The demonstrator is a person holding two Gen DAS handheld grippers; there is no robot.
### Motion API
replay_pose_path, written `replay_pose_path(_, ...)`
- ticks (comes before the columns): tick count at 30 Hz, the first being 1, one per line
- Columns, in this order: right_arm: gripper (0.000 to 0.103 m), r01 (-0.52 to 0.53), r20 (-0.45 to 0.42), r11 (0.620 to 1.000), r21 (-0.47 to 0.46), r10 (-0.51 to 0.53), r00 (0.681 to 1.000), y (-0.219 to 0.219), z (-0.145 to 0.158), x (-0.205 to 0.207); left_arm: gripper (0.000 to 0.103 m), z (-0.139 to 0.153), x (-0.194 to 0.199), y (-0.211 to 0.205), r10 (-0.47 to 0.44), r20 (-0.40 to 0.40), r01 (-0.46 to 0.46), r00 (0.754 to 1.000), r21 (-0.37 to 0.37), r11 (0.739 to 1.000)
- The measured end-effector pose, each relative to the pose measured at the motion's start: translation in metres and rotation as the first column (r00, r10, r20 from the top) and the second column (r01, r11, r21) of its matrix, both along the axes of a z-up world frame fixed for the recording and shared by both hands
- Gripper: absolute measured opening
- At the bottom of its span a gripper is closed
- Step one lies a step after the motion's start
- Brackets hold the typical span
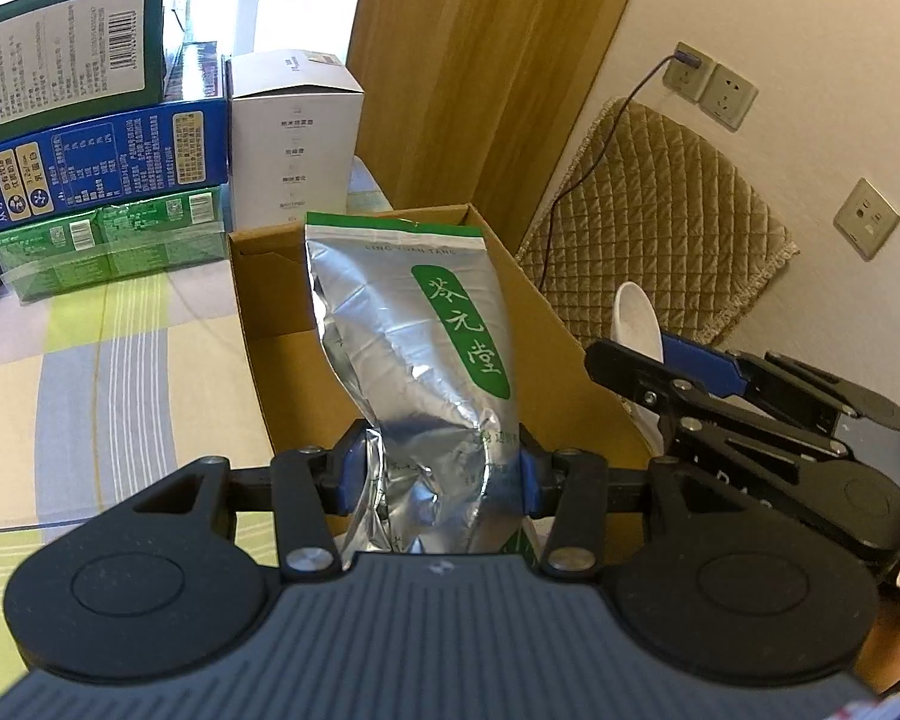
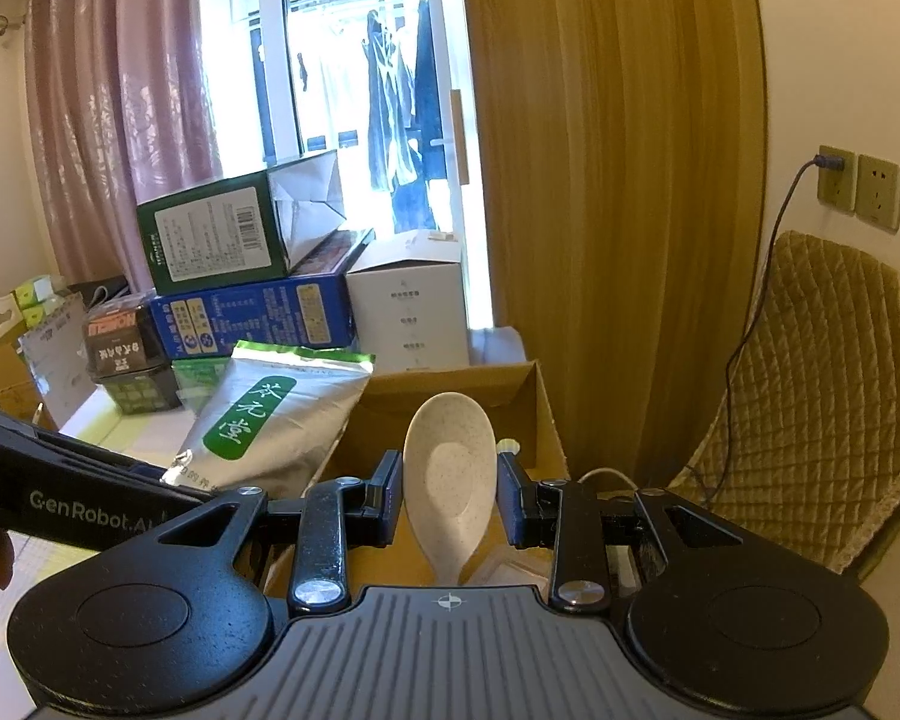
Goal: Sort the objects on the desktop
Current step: 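Carry the tea pouch and spoon with both grippers over the cardboard box, then open both grippers to drop the tea pouch and spoon into the cardboard box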
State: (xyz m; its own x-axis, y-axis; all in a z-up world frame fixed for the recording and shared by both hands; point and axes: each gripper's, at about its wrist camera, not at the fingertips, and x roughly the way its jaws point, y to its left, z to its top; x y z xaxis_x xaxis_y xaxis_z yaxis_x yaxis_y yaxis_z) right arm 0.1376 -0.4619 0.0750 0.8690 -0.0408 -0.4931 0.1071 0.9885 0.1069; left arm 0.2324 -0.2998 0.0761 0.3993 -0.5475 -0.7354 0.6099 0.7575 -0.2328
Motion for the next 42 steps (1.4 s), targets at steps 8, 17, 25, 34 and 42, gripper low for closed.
replay_pose_path(8,0.030,0.009,0.000,1.000,0.005,-0.009,1.000,-0.008,-0.003,0.010,0.042,-0.008,0.015,-0.006,0.022,-0.002,-0.022,1.000,0.001,1.000)
replay_pose_path(17,0.030,0.012,-0.011,1.000,0.014,-0.012,1.000,-0.012,-0.010,0.014,0.044,-0.018,0.020,0.000,0.045,0.002,-0.045,0.999,0.010,0.999)
replay_pose_path(25,0.030,0.004,-0.020,1.000,0.026,-0.003,1.000,-0.007,-0.014,0.016,0.044,-0.019,0.016,0.016,0.054,0.008,-0.054,0.999,0.020,0.998)
replay_pose_path(34,0.030,-0.014,-0.022,0.998,0.059,0.015,1.000,0.003,-0.009,0.023,0.046,-0.016,0.012,0.026,0.058,0.016,-0.058,0.998,0.023,0.998)
replay_pose_path(42,0.063,-0.015,0.005,0.995,0.102,0.015,1.000,0.006,0.001,0.026,0.058,-0.016,0.006,0.033,0.056,0.020,-0.057,0.998,0.036,0.998)
